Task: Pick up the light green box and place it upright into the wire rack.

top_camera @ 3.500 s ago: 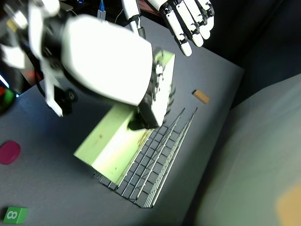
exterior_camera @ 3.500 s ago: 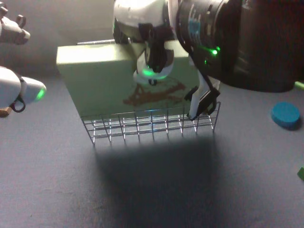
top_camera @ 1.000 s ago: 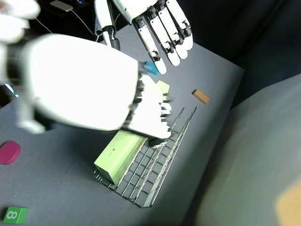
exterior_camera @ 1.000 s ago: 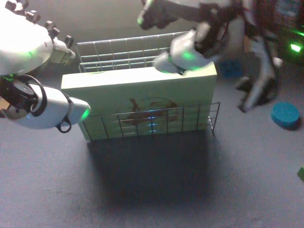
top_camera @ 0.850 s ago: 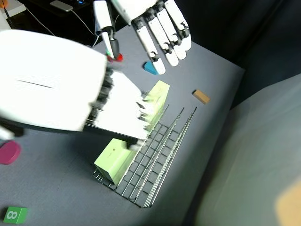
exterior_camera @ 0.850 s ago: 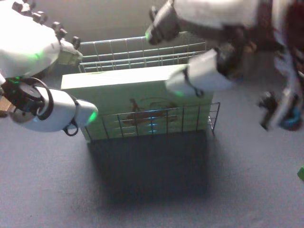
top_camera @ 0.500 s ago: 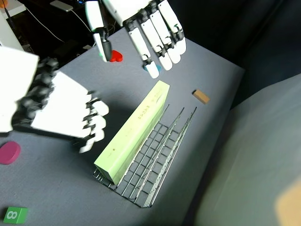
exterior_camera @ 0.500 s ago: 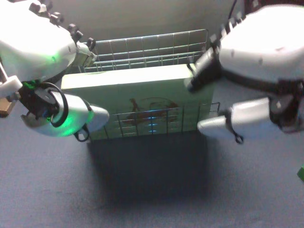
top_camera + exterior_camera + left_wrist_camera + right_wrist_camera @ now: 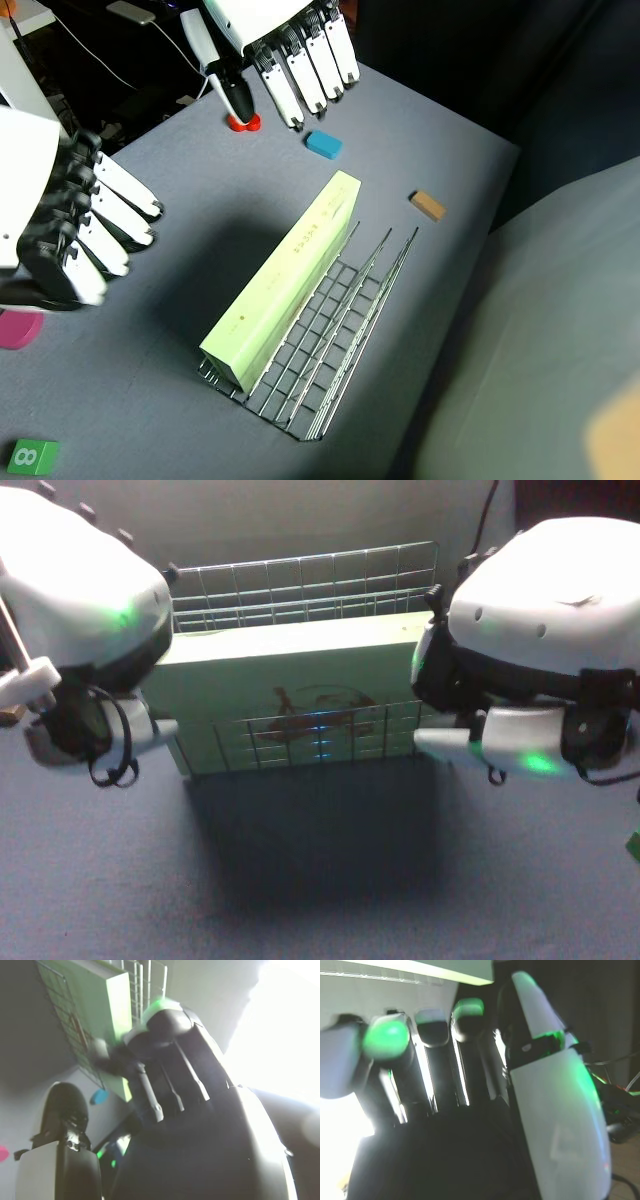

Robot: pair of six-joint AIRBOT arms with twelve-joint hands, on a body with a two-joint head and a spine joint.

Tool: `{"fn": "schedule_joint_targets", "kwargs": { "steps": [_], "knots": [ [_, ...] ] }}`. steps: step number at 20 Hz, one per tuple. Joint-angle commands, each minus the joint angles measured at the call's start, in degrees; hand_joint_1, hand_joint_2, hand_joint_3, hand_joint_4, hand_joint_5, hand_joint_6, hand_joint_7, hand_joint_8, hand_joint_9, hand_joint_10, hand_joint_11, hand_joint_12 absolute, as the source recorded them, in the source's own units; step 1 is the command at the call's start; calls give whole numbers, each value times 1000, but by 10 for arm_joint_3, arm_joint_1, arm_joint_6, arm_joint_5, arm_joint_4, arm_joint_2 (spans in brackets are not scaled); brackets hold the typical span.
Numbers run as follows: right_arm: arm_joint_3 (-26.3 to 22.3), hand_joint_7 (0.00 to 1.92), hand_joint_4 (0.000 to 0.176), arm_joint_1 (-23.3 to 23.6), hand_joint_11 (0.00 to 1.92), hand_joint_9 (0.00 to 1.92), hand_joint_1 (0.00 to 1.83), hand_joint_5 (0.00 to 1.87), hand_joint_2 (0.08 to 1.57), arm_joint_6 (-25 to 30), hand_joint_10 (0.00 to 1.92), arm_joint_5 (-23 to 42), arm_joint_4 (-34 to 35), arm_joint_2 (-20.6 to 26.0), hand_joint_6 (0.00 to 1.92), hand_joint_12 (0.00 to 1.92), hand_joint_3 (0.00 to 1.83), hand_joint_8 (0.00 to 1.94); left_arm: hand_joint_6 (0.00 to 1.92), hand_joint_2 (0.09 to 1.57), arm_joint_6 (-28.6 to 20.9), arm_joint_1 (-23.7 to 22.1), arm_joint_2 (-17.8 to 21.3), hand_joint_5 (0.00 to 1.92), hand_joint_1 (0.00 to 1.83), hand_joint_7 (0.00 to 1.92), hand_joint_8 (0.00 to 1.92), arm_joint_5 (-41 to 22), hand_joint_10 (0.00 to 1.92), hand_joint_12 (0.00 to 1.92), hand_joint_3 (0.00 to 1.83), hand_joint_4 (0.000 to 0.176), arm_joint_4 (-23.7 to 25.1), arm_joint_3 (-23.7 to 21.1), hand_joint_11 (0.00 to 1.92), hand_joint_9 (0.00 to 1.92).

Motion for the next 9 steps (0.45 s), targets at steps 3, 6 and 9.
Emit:
{"fn": "schedule_joint_targets", "kwargs": {
  "steps": [3, 6, 9],
  "knots": [
    [-1, 1559, 172, 11, 1901, 1761, 439, 1390, 1562, 3, 1921, 22, -20, -2, 1921, 1921, 21, 1941, 1921, 1330, 0, -6, 0, 1283, 585, 1371, 1921, -16, 1921, 1921, 4, 0, 51, -2, 1393, 1419],
    [-1, 1552, 176, 11, 1877, 1728, 530, 1362, 1555, 3, 1921, 12, -25, -4, 1921, 1921, 3, 1941, 1921, 1384, -13, -6, 0, 1324, 656, 1421, 1921, -16, 1921, 1921, 8, 0, 60, 0, 1518, 1505],
    [-1, 1550, 176, 10, 1886, 1739, 580, 1358, 1533, 42, 1921, 8, -25, -5, 1921, 1921, 0, 1941, 1921, 1389, -17, -7, 0, 1311, 712, 1420, 1921, -14, 1921, 1921, 1, 0, 60, -2, 1525, 1494]
  ]
}}
